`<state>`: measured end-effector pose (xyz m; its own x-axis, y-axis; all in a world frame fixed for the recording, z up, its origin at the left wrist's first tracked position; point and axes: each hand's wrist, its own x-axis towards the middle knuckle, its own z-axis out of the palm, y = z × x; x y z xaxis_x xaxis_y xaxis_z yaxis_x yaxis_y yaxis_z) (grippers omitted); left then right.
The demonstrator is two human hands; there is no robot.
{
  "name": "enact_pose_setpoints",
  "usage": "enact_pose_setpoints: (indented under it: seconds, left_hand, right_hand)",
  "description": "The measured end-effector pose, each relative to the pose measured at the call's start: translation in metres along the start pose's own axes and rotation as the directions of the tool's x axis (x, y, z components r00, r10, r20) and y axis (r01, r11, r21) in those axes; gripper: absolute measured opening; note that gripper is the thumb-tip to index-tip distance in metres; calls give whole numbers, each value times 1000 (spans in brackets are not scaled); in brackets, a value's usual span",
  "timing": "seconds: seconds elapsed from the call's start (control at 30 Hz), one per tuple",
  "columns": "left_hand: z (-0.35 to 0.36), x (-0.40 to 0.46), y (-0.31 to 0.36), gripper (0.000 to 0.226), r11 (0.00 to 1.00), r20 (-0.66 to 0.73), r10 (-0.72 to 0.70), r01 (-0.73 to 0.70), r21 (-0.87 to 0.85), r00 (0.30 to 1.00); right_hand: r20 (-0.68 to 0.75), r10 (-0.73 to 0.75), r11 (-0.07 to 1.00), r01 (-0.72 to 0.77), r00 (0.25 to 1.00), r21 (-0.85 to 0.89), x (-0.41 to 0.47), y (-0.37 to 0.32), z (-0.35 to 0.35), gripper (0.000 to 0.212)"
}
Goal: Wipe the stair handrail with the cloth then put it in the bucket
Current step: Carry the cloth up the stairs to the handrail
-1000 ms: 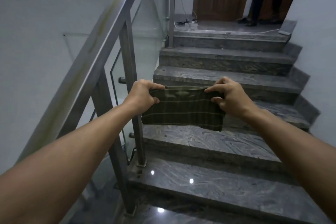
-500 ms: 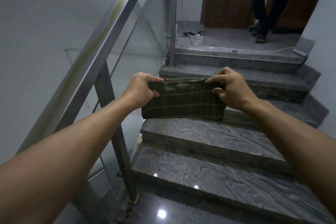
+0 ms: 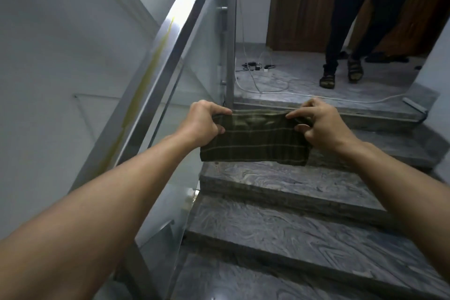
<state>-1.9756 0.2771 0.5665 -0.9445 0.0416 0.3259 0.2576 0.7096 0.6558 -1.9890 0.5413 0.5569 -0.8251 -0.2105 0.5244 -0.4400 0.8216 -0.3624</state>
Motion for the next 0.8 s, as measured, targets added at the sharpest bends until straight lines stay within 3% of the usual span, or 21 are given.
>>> enact_pose_setpoints:
  seconds: [0.37, 0.8]
  left_hand:
    - [-35, 154, 60, 45, 996, -23, 80, -79, 42, 997]
    - [-111, 310, 134, 43, 988, -150, 52, -29, 151, 987]
  right_hand:
    - [-56, -2, 997, -2, 998, -81, 156, 35, -50, 33]
    - [-119, -94, 990, 106, 988, 97, 364, 50, -91, 34]
